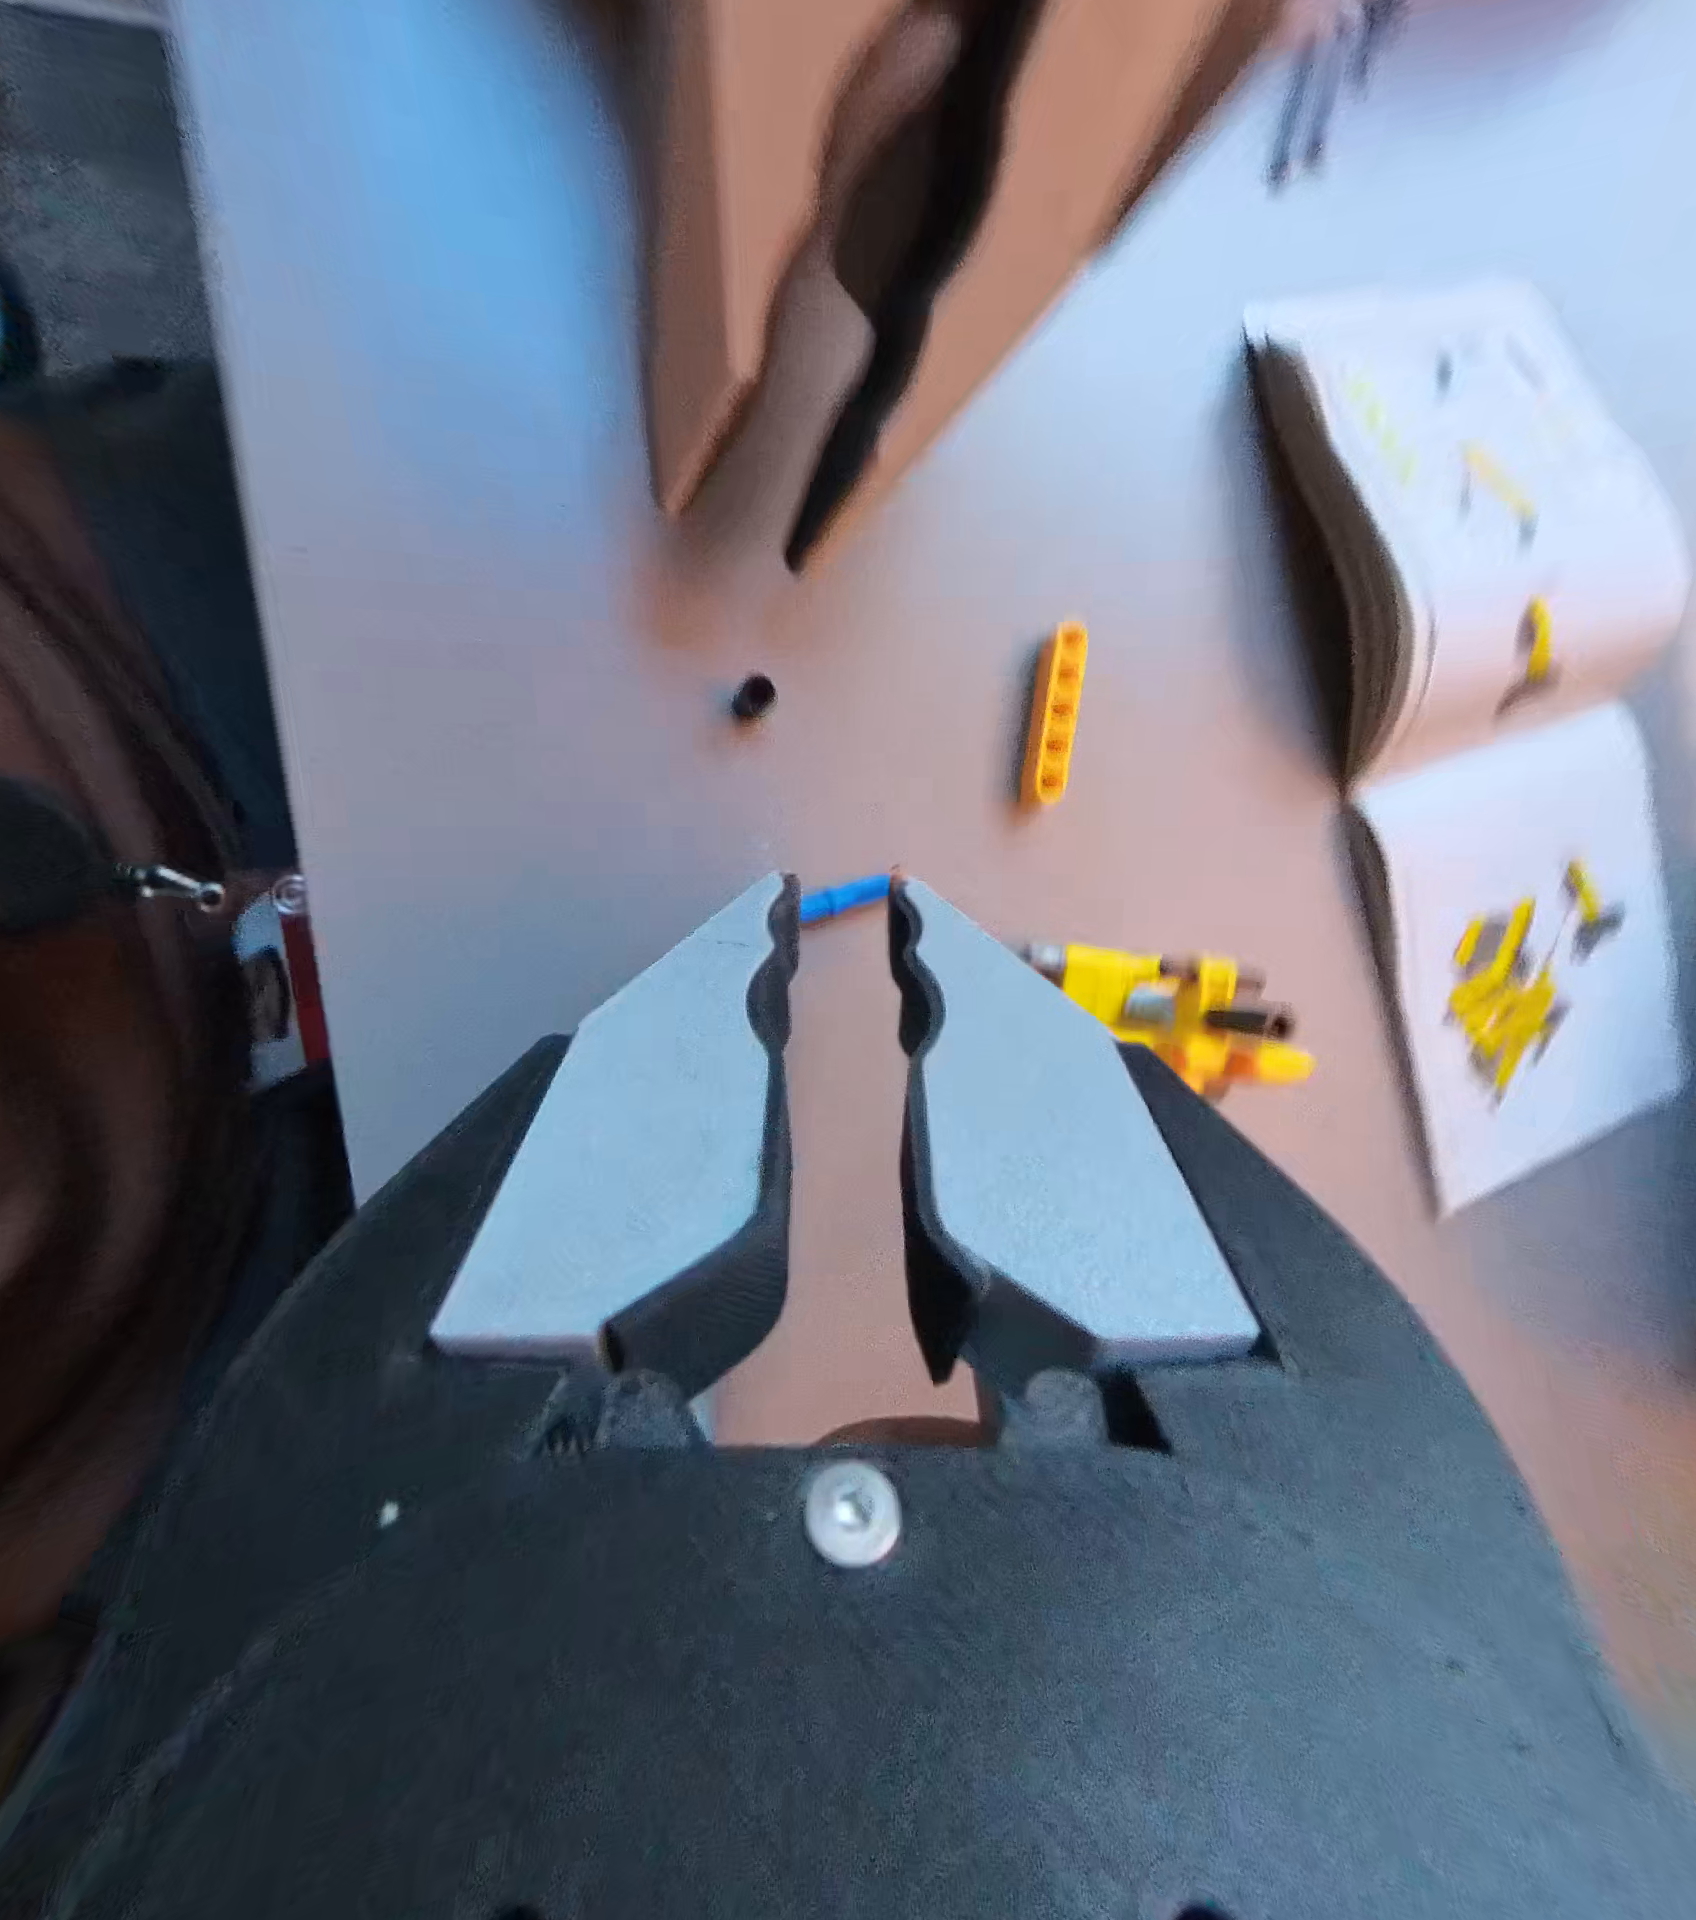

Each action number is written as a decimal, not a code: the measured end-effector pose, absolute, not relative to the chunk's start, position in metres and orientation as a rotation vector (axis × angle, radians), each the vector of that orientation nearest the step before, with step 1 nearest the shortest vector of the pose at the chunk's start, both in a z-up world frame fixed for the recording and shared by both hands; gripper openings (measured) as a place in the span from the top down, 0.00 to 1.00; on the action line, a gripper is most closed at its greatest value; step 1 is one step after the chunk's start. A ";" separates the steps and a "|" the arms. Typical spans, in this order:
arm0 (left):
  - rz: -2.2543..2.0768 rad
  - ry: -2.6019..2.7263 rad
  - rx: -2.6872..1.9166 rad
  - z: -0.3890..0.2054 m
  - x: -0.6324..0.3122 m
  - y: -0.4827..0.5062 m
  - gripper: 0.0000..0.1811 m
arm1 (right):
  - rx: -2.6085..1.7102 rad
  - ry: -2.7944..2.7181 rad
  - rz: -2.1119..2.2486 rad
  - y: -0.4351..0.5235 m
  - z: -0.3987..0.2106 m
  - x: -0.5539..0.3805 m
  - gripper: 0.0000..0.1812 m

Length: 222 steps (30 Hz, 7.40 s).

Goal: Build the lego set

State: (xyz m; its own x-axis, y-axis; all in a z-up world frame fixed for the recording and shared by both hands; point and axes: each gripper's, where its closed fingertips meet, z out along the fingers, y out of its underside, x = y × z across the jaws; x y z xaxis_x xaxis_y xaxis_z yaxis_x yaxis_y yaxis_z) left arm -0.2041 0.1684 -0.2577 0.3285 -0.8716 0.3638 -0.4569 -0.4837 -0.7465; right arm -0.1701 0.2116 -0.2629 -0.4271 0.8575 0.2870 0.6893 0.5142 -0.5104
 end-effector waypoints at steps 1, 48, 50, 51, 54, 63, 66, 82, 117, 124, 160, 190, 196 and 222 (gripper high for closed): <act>-1.036 1.158 -2.081 -0.258 -0.204 0.169 0.90 | -1.362 -2.189 0.426 0.217 -0.268 -0.165 0.90; -0.859 0.862 -1.517 -0.165 -0.191 0.204 0.99 | -1.226 -1.734 1.161 0.208 -0.161 -0.197 0.96; -0.905 0.836 -1.464 -0.158 -0.190 0.202 0.99 | -1.180 -1.702 1.282 0.199 -0.149 -0.198 0.97; -0.923 0.826 -1.427 -0.153 -0.189 0.201 0.99 | -1.175 -1.691 1.286 0.199 -0.147 -0.199 0.98; -0.948 0.785 -1.367 -0.146 -0.191 0.201 0.99 | -1.120 -1.664 1.245 0.199 -0.140 -0.202 1.00; -1.032 0.703 -1.351 -0.139 -0.198 0.204 0.99 | -1.104 -1.607 1.226 0.202 -0.132 -0.211 0.99; -1.029 0.699 -1.360 -0.140 -0.198 0.205 0.99 | -1.118 -1.599 1.229 0.202 -0.134 -0.213 0.99; -0.948 0.712 -1.527 -0.163 -0.199 0.215 0.99 | -1.186 -1.636 1.145 0.210 -0.152 -0.219 1.00; -0.800 0.957 -1.871 -0.227 -0.201 0.197 0.96 | -1.412 -1.718 1.390 0.199 -0.216 -0.197 1.00; -0.778 1.102 -1.950 -0.247 -0.193 0.184 0.98 | -1.446 -1.831 1.359 0.186 -0.232 -0.199 1.00; -0.900 0.982 -1.910 -0.231 -0.187 0.187 0.99 | -1.239 -1.802 1.254 0.186 -0.215 -0.201 0.99; -0.701 1.118 -2.120 -0.271 -0.194 0.183 0.96 | -1.314 -2.027 1.089 0.181 -0.244 -0.199 1.00; -0.693 1.129 -2.133 -0.274 -0.194 0.182 0.96 | -1.320 -2.038 1.048 0.184 -0.247 -0.197 1.00; -0.694 1.143 -2.140 -0.276 -0.194 0.181 1.00 | -1.302 -2.070 0.991 0.183 -0.251 -0.198 1.00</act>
State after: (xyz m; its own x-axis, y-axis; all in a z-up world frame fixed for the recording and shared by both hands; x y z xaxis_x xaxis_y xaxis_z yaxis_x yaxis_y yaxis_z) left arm -0.1935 0.1809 -0.2755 0.4906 -0.8564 0.1607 -0.5376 -0.4426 -0.7177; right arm -0.1978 0.1831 -0.2511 -0.4196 0.9072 0.0305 0.5453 0.2788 -0.7905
